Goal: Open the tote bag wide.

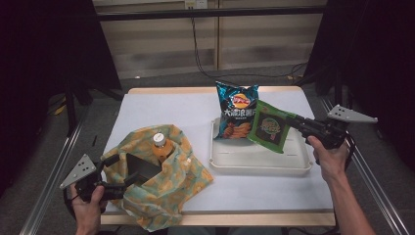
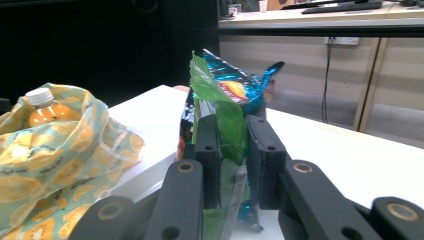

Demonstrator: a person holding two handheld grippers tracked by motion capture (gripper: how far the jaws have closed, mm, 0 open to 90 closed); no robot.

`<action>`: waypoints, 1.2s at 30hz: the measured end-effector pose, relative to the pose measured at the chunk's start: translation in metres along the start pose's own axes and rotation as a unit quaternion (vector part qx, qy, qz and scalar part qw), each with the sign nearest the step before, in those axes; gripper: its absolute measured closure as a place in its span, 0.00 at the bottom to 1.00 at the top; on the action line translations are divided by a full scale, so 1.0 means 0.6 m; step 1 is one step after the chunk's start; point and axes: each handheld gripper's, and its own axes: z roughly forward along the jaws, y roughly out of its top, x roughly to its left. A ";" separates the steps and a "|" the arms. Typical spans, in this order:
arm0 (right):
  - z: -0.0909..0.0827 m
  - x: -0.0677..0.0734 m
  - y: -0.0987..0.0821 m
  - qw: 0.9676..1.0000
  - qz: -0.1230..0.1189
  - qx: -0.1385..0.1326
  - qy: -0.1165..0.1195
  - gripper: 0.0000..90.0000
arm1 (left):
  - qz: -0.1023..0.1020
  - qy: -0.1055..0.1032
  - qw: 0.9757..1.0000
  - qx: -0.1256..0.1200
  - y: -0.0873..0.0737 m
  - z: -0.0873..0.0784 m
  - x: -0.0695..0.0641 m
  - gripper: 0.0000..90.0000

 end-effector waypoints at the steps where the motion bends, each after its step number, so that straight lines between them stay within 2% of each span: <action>1: -0.001 -0.003 0.000 1.000 0.001 -0.001 -0.001 0.86 | -0.001 -0.001 1.000 -0.002 0.000 0.000 0.000 0.03; 12: -0.003 -0.035 -0.012 1.000 0.009 0.012 -0.026 0.86 | 0.000 0.001 1.000 -0.003 0.002 0.000 -0.002 0.03; 16: 0.007 -0.056 -0.025 0.999 0.021 0.021 -0.037 0.86 | 0.001 0.002 1.000 -0.004 0.003 0.000 -0.003 0.03; 22: 0.018 -0.076 -0.030 0.998 0.026 0.028 -0.052 0.86 | -0.001 0.003 1.000 -0.004 0.003 0.000 -0.003 0.03; 24: 0.022 -0.085 -0.033 0.998 0.028 0.031 -0.056 0.86 | 0.004 0.006 1.000 -0.003 0.004 -0.001 -0.002 0.03; 25: 0.026 -0.092 -0.035 0.997 0.031 0.036 -0.060 0.86 | -0.002 0.005 1.000 -0.008 0.003 -0.001 -0.002 0.03; 26: 0.028 -0.094 -0.036 0.997 0.034 0.037 -0.061 0.86 | 0.003 0.006 1.000 -0.005 0.003 -0.001 0.000 0.03; 36: 0.050 -0.112 -0.042 0.996 0.037 0.053 -0.070 0.86 | -0.003 0.006 1.000 -0.008 0.003 0.000 0.001 0.03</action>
